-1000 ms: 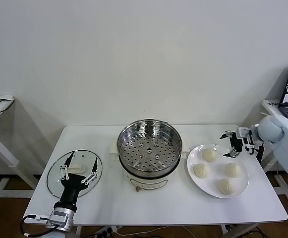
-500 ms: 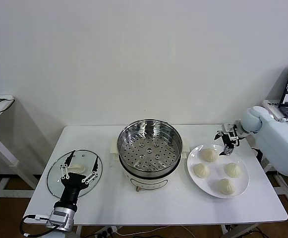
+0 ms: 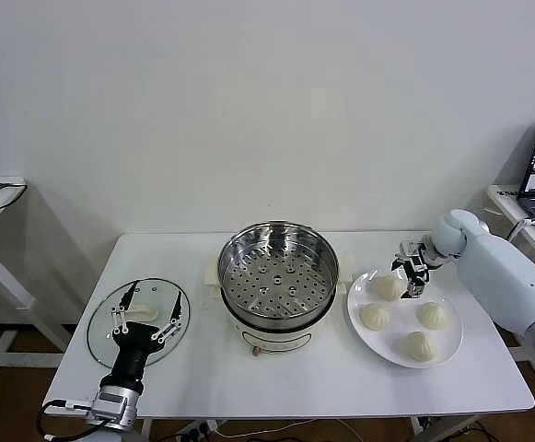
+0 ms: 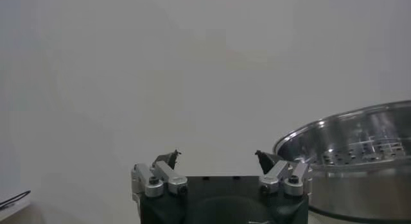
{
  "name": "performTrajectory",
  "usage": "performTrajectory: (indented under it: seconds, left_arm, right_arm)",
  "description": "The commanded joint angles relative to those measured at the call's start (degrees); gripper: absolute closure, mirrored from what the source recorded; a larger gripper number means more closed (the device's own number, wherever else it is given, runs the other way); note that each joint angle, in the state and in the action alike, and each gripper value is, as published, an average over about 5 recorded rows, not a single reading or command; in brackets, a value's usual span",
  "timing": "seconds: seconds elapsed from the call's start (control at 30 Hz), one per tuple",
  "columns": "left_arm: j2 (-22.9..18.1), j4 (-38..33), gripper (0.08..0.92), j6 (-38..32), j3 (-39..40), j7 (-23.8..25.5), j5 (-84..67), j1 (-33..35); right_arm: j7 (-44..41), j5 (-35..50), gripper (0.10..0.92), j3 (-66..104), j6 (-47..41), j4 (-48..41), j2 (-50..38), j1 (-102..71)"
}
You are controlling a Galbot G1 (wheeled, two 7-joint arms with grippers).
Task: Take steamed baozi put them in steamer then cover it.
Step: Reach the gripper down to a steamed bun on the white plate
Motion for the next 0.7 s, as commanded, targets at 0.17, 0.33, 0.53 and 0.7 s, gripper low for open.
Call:
performTrajectory:
  seconds: [0.17,0.33,0.53,0.7]
  left_arm:
    - [0.04,0.02,0.177,-0.24,-0.27,0.04,0.03,0.11]
    - [0.01,0.15,0.177,-0.36,-0.24,0.05,0.03,0.10]
    - [-0.01,0.32,0.177,-0.47,-0.28,0.08,0.03,0.07]
    - [-0.03,0.28,0.177,-0.54,-0.43,0.11,0.01,0.09]
  right_arm:
    - [0.74,-1.47,0.203,0.41,-0.37,-0.88,1.34,-0.80]
    - [0.97,-1.88,0.203,0.67,-0.36,-1.29,1.77,-0.94]
    - [1.08,-2.22,0.203,0.83,-0.40,-1.54,2.16,-1.13]
    - [1.11,-2.26,0.268,0.91,-0.46,-1.42,2.10,-1.22]
